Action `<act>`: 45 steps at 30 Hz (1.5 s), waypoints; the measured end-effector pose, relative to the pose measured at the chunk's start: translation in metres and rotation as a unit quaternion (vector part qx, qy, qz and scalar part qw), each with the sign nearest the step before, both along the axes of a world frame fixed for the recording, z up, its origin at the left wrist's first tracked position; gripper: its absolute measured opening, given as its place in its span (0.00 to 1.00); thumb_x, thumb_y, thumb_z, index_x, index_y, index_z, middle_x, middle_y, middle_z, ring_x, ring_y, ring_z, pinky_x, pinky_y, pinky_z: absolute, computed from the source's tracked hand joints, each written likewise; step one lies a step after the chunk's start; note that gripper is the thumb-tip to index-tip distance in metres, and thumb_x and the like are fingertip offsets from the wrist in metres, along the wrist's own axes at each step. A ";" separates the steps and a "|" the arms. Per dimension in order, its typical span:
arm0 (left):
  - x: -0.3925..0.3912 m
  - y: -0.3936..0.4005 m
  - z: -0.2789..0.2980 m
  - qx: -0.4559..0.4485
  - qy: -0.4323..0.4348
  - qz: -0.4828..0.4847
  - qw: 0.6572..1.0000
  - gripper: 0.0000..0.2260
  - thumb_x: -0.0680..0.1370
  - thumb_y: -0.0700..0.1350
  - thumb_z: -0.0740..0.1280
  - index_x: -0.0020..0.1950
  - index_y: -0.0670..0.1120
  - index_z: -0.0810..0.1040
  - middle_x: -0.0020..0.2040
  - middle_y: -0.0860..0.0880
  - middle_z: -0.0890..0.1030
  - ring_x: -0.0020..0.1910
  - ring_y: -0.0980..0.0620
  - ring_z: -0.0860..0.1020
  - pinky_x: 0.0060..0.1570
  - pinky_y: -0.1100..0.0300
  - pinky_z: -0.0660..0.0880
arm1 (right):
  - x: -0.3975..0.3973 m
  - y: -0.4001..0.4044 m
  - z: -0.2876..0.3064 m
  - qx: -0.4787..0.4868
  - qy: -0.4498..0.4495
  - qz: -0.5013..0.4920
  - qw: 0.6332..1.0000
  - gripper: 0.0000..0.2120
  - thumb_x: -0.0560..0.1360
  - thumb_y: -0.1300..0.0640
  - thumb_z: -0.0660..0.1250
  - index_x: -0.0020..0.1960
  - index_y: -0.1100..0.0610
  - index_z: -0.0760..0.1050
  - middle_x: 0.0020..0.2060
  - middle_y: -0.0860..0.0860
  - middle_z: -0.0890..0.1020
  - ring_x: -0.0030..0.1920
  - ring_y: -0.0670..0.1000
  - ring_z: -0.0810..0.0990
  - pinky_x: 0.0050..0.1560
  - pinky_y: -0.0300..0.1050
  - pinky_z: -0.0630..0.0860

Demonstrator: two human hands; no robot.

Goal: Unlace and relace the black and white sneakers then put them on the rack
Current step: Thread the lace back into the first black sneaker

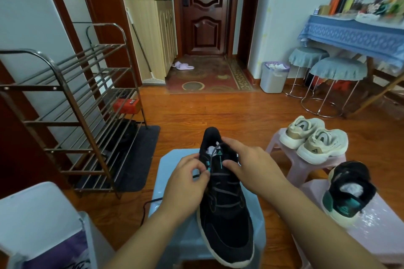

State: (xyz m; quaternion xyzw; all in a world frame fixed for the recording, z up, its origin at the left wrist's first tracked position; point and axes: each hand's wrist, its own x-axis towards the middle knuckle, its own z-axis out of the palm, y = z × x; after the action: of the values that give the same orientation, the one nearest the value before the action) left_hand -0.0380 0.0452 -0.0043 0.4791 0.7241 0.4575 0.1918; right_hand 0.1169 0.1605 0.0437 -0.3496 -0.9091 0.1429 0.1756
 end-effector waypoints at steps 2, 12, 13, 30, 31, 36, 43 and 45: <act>0.000 0.001 0.000 -0.013 -0.038 -0.005 0.999 0.09 0.81 0.47 0.68 0.40 0.51 0.78 0.66 0.66 0.70 0.64 0.70 0.68 0.63 0.60 0.66 | -0.001 0.001 0.001 0.006 -0.009 0.010 1.000 0.31 0.79 0.45 0.66 0.77 0.37 0.56 0.54 0.49 0.84 0.56 0.56 0.81 0.49 0.54 0.79; -0.007 -0.009 0.013 -0.003 0.080 -0.016 0.997 0.07 0.84 0.50 0.62 0.55 0.57 0.79 0.70 0.67 0.69 0.65 0.66 0.71 0.58 0.62 0.71 | -0.017 -0.002 0.007 0.137 0.004 0.110 0.984 0.06 0.80 0.50 0.66 0.53 0.45 0.81 0.42 0.45 0.78 0.42 0.52 0.80 0.36 0.48 0.73; -0.008 -0.009 0.014 0.018 0.082 -0.032 0.996 0.11 0.84 0.47 0.62 0.63 0.61 0.78 0.71 0.67 0.69 0.68 0.68 0.68 0.61 0.64 0.69 | -0.017 -0.002 0.007 0.148 0.014 0.109 0.983 0.05 0.79 0.51 0.67 0.52 0.46 0.81 0.40 0.45 0.76 0.40 0.52 0.79 0.34 0.46 0.72; -0.006 -0.004 0.004 0.010 0.203 -0.090 0.975 0.09 0.80 0.55 0.68 0.61 0.63 0.78 0.76 0.65 0.62 0.39 0.58 0.79 0.44 0.65 0.74 | 0.068 0.027 0.036 -0.175 0.136 -0.236 0.946 0.27 0.81 0.65 0.55 0.79 0.52 0.61 0.44 0.46 0.80 0.38 0.45 0.75 0.40 0.42 0.70; -0.005 -0.004 0.004 0.022 0.213 -0.098 0.972 0.07 0.80 0.53 0.68 0.57 0.61 0.80 0.76 0.64 0.62 0.35 0.58 0.77 0.39 0.67 0.70 | 0.071 0.027 0.036 -0.182 0.145 -0.239 0.943 0.28 0.81 0.67 0.55 0.79 0.53 0.60 0.44 0.47 0.82 0.37 0.47 0.78 0.39 0.42 0.72; 0.000 -0.005 0.007 0.060 0.303 -0.136 0.941 0.08 0.79 0.52 0.68 0.56 0.61 0.82 0.78 0.58 0.63 0.27 0.62 0.72 0.31 0.63 0.71 | 0.057 0.008 0.030 -0.311 0.162 -0.157 0.923 0.04 0.82 0.61 0.63 0.54 0.62 0.73 0.40 0.53 0.86 0.32 0.51 0.83 0.30 0.43 0.74; 0.003 -0.003 0.005 -0.015 0.262 -0.094 0.960 0.18 0.80 0.58 0.68 0.70 0.67 0.73 0.78 0.68 0.55 0.38 0.67 0.75 0.39 0.74 0.66 | 0.029 -0.002 -0.009 -0.309 0.171 -0.210 0.912 0.08 0.77 0.54 0.73 0.39 0.53 0.84 0.35 0.51 0.85 0.37 0.52 0.84 0.44 0.57 0.84; 0.003 -0.003 0.005 -0.030 0.249 -0.091 0.964 0.18 0.80 0.58 0.67 0.70 0.68 0.73 0.77 0.69 0.56 0.39 0.66 0.76 0.38 0.75 0.65 | 0.028 -0.001 -0.009 -0.348 0.195 -0.214 0.892 0.06 0.77 0.55 0.73 0.41 0.53 0.85 0.38 0.51 0.85 0.39 0.50 0.84 0.47 0.56 0.84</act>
State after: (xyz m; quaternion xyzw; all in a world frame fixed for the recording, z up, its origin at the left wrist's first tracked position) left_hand -0.0355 0.0422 0.0008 0.6357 0.7159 0.2823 0.0605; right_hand 0.1446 0.1593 0.0349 -0.5398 -0.6518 0.4742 0.2426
